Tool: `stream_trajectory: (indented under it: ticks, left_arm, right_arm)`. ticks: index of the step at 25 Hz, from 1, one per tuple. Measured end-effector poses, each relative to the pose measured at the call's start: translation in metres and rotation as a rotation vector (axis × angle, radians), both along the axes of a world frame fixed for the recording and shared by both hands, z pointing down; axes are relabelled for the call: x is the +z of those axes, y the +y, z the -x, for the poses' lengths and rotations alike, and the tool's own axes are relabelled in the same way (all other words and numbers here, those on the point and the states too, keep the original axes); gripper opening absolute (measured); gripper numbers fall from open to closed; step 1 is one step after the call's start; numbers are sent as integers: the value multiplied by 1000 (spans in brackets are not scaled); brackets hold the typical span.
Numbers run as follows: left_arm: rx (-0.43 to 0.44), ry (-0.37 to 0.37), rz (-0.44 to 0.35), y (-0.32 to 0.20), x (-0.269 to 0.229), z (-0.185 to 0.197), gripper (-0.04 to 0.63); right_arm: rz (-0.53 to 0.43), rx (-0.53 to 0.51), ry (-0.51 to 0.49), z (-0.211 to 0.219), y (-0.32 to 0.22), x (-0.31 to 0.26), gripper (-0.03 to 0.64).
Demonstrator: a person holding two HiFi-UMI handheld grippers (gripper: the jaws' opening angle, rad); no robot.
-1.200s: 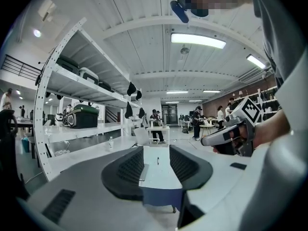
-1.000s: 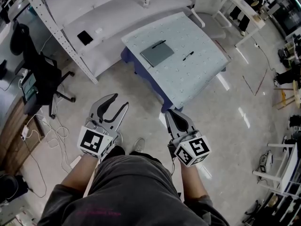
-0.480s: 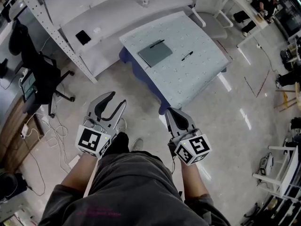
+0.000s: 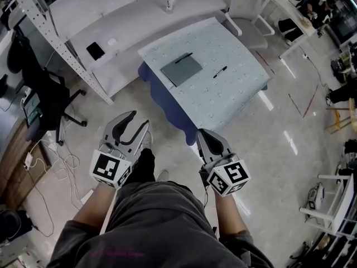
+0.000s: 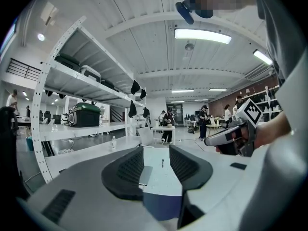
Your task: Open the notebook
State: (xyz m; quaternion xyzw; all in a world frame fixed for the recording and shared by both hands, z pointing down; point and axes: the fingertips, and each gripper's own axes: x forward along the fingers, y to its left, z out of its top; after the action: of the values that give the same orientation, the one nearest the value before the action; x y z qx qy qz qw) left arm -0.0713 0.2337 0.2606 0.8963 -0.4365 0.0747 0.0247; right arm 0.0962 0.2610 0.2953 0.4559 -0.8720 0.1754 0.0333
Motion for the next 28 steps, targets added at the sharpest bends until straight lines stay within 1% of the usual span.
stream_trajectory:
  ticks: [5,11,20,28]
  left_arm:
    - [9,5,20,-24,13,1,167]
    - [34,11,50,-65,26,7,167]
    - [65,23,103,-141,47,27,167]
    - [110,21,129,-210,62,42,167]
  right_arm:
    - [13,4,10,3,-23,10,3]
    - [46,18,18,13,-61,22,3]
    - [98,43,30,36,-130,40,3]
    - [130,71,47,53,-196,52,3]
